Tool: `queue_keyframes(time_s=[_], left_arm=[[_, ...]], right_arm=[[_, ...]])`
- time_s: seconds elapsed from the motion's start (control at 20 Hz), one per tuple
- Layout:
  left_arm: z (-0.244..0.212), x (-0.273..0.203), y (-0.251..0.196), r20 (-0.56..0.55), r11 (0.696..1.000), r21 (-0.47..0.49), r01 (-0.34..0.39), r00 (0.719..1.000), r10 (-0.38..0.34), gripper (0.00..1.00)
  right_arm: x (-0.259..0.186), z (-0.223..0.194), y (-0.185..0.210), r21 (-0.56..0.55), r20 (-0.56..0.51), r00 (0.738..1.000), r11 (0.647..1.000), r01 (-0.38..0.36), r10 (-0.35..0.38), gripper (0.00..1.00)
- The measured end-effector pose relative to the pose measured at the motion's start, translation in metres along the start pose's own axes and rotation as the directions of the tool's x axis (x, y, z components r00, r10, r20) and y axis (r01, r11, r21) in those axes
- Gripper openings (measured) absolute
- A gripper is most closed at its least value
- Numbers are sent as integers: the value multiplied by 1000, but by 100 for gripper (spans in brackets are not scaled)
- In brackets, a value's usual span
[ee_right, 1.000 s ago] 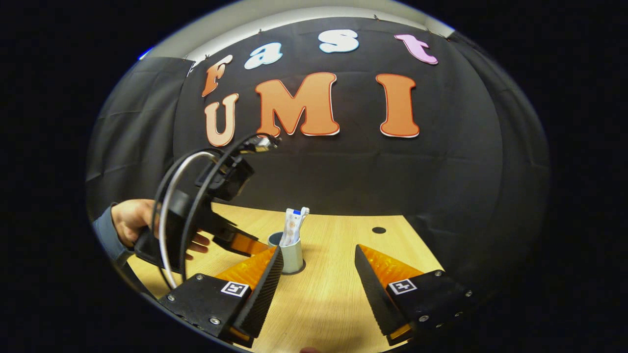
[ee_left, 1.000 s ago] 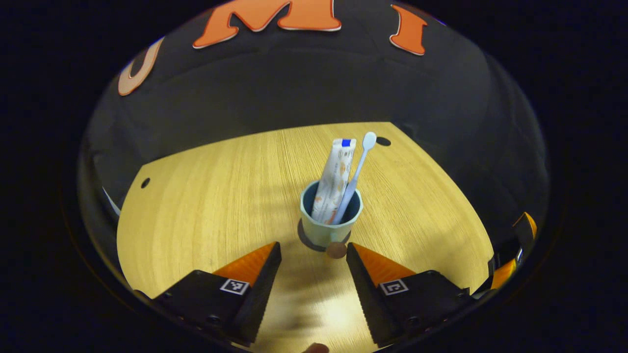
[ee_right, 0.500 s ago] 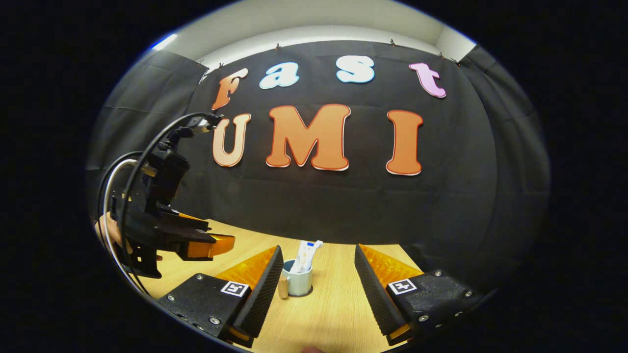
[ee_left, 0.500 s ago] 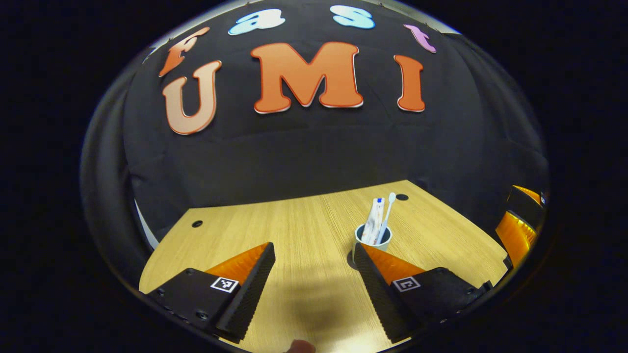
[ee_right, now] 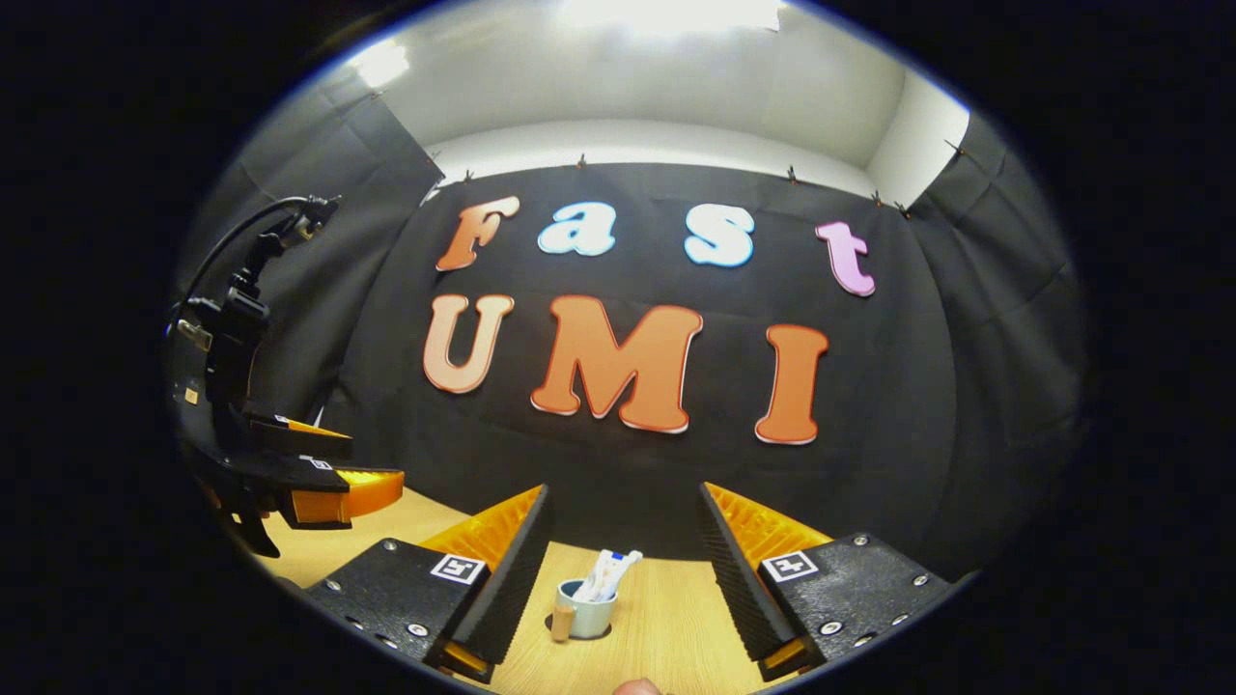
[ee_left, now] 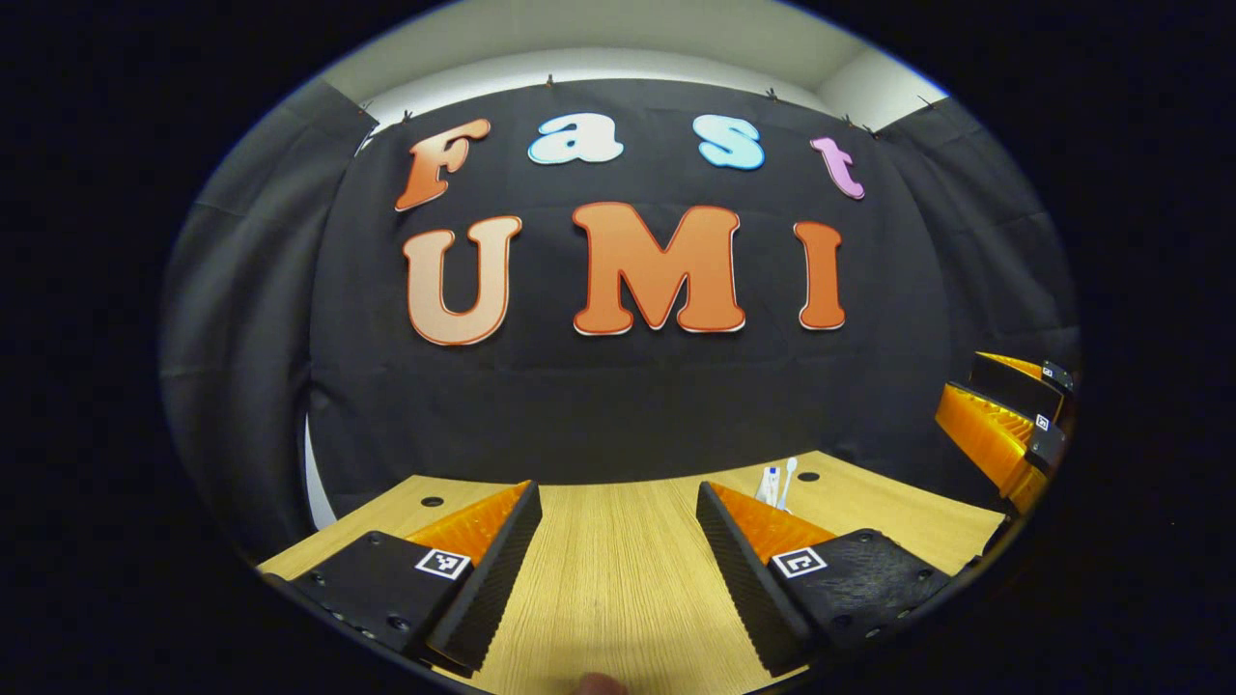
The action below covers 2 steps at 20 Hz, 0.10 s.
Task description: Put the toothbrush and toothpaste on the desktop into the cup, then pick up the cup and place it on the coaster on the desktop.
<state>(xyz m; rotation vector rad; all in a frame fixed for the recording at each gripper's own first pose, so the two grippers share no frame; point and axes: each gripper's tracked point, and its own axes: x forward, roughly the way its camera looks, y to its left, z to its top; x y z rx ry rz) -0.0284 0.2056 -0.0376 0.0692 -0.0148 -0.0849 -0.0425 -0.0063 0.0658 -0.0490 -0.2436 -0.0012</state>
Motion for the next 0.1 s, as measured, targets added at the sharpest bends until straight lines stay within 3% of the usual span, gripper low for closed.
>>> queue_keyframes(time_s=[0.05,0.1], left_arm=[[2,0,5,16,1000,5,-12,1000,12,99],[4,-1,10,32,1000,8,-26,999,26,97]], right_arm=[[0,-3,-3,-17,16,1000,1000,-2,2,93],[1,-5,-3,-35,18,1000,999,-3,3,90]])
